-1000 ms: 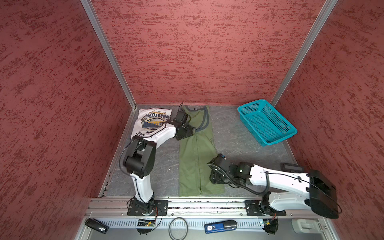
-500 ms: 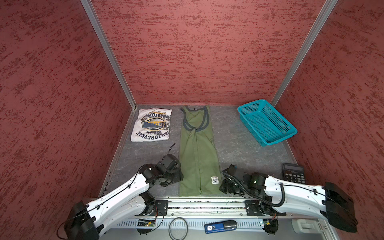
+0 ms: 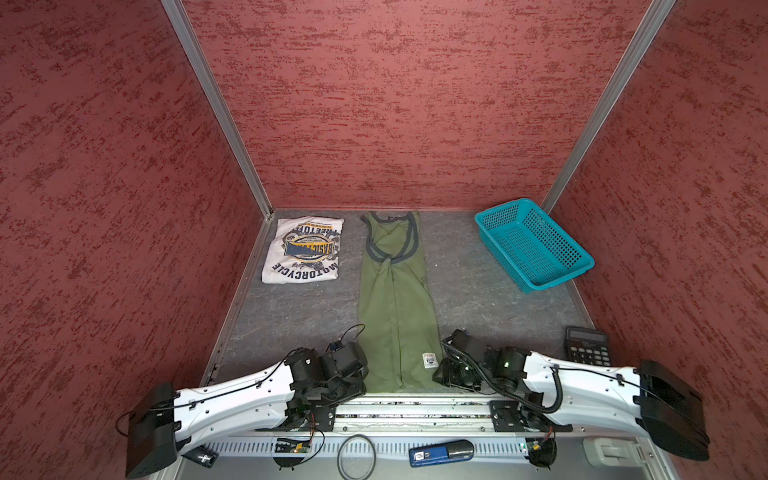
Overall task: Fold and stack the tank tops
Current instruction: 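Grasp the green strip's hem end nearest the robot with both grippers, then fold the hem end away from the robot over the strip with both grippers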
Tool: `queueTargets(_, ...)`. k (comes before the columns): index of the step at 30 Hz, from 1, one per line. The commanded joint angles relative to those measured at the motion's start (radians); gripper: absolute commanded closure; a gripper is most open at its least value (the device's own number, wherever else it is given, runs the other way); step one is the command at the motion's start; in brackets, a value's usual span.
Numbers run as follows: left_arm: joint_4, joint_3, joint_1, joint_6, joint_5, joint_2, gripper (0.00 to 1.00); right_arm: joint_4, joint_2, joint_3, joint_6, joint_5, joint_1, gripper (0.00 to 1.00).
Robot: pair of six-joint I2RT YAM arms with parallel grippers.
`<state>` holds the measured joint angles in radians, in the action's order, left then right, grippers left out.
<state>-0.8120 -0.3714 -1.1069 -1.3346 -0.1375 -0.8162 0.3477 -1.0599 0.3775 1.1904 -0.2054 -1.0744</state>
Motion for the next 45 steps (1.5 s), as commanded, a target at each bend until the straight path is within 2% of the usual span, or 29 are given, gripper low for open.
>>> queueTargets(1, 0.144, 0.027, -0.005, -0.045, -0.012, -0.03, 0.43, 0.002, -0.024, -0.025, 0.044, 0.006, -0.002, 0.55)
queueTargets(6, 0.18, 0.032, -0.004, -0.044, -0.01, -0.068, 0.49, -0.012, -0.036, -0.023, 0.04, 0.007, -0.002, 0.65)
queueTargets(11, 0.2, 0.019, -0.002, -0.029, -0.003, -0.07, 0.67, 0.006, -0.045, 0.011, 0.018, 0.02, -0.002, 0.79)
queueTargets(13, 0.201, 0.001, 0.011, -0.011, 0.01, -0.067, 0.78, 0.027, -0.043, 0.04, 0.005, 0.026, -0.003, 0.83)
queueTargets(16, 0.201, -0.034, 0.06, 0.039, 0.009, -0.065, 0.9, 0.072, -0.036, 0.097, -0.026, 0.052, 0.0, 0.88)
queueTargets(19, 0.172, -0.116, 0.148, 0.135, 0.011, -0.067, 0.97, 0.14, -0.024, 0.173, -0.086, 0.084, 0.041, 0.92)
queueTargets(22, 0.161, -0.229, 0.289, 0.275, -0.013, -0.106, 1.0, 0.149, -0.021, 0.243, -0.179, 0.094, 0.131, 0.93)
queueTargets(26, 0.213, -0.382, 0.497, 0.456, -0.068, -0.246, 1.0, 0.068, -0.11, 0.358, -0.334, 0.015, 0.328, 0.94)
queueTargets(30, 0.263, -0.589, 0.642, 0.602, -0.076, -0.48, 1.0, 0.031, -0.314, 0.576, -0.492, -0.019, 0.461, 0.95)
queueTargets(33, 0.304, -0.717, 0.731, 0.633, -0.118, -0.632, 1.0, 0.025, -0.48, 0.733, -0.569, -0.048, 0.524, 0.95)
queueTargets(39, 0.307, -0.953, 0.793, 0.666, -0.115, -0.864, 1.0, 0.068, -0.73, 0.988, -0.658, -0.095, 0.621, 0.95)
queueTargets(45, 0.331, -1.03, 0.812, 0.648, -0.118, -1.005, 1.0, 0.073, -0.885, 1.127, -0.683, -0.123, 0.672, 0.94)
